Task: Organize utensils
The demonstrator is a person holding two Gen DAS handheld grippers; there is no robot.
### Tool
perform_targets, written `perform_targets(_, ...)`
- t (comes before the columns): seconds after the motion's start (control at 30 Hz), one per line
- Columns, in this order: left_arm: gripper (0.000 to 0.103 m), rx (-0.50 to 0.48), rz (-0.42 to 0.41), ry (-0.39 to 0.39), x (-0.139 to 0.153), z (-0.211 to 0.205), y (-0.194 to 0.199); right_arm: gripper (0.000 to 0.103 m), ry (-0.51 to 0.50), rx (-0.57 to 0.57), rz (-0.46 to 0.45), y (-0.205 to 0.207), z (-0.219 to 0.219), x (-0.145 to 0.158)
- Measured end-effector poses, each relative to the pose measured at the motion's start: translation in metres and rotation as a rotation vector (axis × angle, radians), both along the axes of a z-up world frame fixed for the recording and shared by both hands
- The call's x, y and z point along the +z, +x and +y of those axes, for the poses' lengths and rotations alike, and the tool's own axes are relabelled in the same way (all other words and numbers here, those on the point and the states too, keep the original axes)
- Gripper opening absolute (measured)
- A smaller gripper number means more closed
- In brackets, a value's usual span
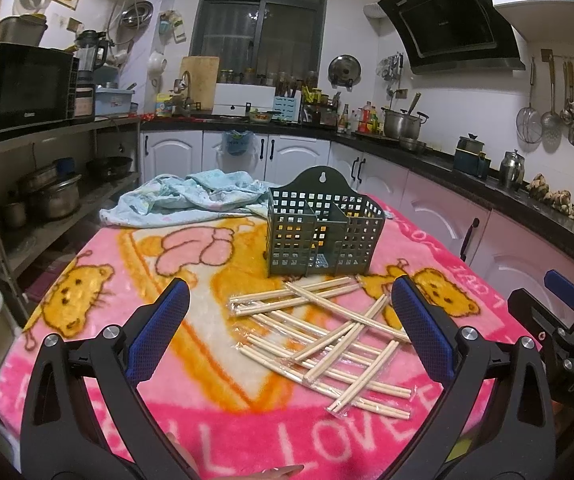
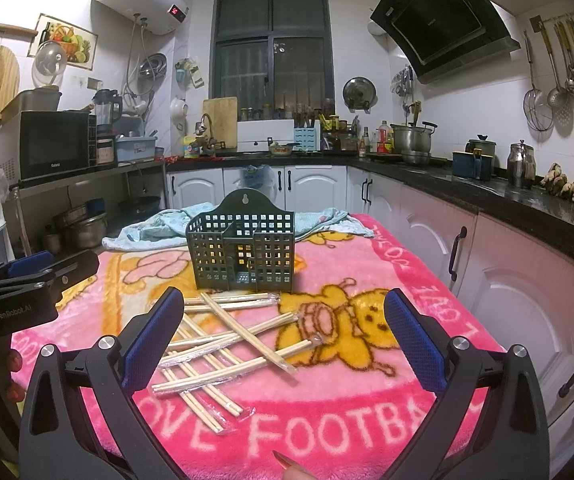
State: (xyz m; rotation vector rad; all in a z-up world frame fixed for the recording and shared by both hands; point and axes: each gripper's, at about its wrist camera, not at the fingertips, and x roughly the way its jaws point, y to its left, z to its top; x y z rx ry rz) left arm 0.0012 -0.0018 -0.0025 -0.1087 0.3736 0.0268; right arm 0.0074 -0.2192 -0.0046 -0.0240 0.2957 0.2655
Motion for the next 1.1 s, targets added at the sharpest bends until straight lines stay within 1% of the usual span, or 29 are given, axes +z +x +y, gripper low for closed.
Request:
perform_targets(0.73, 0.093, 0.000, 0.001, -0.007, -0.001, 0.001, 0.001, 0.097, -0.006, 0.009, 0.003, -0.001, -0.001, 0.001)
perform_targets(0.93, 0.093, 0.001, 0.039, -0.030, -0.006, 0.008, 0.008, 0.097, -0.031, 0.039, 0.010, 0.003, 0.007, -0.003)
perform_targets(1.1, 0.093, 0.033, 0.074, -0.056, -0.008, 0.030, 0.014, 0.097, -0.062, 0.076, 0.035, 0.008, 0.016, -0.005)
